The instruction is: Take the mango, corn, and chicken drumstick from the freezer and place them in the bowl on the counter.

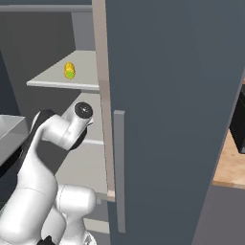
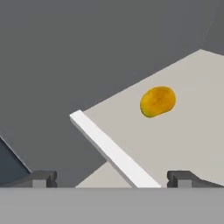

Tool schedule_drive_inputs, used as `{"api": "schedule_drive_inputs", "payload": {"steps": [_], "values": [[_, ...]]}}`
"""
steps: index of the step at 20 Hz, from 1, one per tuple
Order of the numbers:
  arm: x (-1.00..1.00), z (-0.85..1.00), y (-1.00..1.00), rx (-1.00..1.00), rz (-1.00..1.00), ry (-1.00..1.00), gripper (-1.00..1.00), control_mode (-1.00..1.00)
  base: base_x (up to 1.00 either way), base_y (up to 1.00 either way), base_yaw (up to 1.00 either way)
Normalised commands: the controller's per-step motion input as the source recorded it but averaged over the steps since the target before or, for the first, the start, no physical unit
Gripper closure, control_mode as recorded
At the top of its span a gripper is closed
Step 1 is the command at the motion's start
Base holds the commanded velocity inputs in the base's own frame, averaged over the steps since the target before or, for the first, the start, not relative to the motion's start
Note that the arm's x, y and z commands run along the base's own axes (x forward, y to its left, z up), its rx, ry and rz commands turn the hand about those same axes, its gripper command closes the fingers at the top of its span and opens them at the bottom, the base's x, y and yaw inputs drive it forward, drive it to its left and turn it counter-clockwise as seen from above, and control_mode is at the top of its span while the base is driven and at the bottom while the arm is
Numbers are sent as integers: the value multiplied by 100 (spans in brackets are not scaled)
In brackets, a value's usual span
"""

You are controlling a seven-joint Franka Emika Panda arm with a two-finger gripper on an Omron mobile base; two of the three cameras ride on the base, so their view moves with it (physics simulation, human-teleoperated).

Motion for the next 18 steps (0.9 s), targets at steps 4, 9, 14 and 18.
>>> {"api": "schedule_drive_inputs", "payload": {"steps": [4, 9, 14, 18], "values": [[29, -3, 19, 0, 6, 0, -100, -100, 0, 0, 0], [23, -18, 0, 5, 5, -8, -100, -100, 0, 0, 0], [14, -16, 0, 13, 0, -13, -100, -100, 0, 0, 0], [16, 0, 5, 4, 0, -1, -100, -100, 0, 0, 0]]}}
